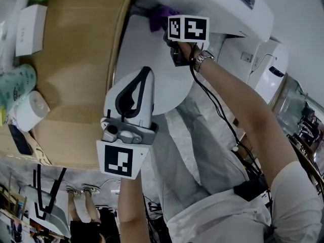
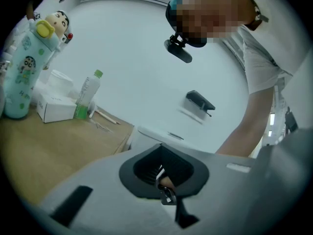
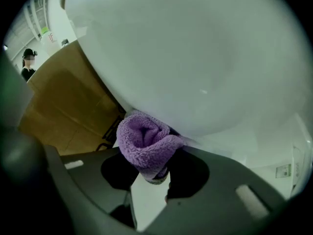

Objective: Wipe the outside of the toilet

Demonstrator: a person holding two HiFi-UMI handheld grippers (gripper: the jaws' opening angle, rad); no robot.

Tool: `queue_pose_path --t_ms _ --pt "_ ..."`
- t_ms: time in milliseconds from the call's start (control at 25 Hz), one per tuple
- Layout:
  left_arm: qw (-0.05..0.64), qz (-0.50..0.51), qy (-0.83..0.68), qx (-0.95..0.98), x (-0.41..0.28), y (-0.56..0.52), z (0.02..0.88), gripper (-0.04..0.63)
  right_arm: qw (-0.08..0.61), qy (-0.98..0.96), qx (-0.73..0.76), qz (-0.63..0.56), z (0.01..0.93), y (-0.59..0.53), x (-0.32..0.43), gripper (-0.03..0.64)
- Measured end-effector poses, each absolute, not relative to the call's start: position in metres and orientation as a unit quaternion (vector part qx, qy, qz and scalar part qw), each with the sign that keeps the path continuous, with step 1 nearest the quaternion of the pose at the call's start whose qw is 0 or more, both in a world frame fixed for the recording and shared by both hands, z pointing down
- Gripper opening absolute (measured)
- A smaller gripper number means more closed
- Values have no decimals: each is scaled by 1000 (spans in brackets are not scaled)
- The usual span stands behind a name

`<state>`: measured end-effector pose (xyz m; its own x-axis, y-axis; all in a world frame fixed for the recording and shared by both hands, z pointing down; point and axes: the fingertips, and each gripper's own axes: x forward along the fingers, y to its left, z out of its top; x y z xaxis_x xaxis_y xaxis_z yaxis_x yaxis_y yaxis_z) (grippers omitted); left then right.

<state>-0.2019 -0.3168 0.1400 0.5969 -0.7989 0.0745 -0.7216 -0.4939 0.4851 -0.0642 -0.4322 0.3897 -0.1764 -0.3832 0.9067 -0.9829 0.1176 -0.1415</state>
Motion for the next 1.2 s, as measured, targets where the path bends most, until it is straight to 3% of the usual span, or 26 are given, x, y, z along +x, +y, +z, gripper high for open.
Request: queue_pose_path --t_ms 360,1000,1200 --pt "241 -88 -495 830 -244 -288 146 5 352 -723 478 353 361 -462 -142 141" --pt "235 -98 -603 756 -247 -213 149 5 524 -785 298 145 399 -411 -141 141" --pt "233 -106 -669 698 -235 -191 153 5 527 -802 234 153 423 -393 -151 141"
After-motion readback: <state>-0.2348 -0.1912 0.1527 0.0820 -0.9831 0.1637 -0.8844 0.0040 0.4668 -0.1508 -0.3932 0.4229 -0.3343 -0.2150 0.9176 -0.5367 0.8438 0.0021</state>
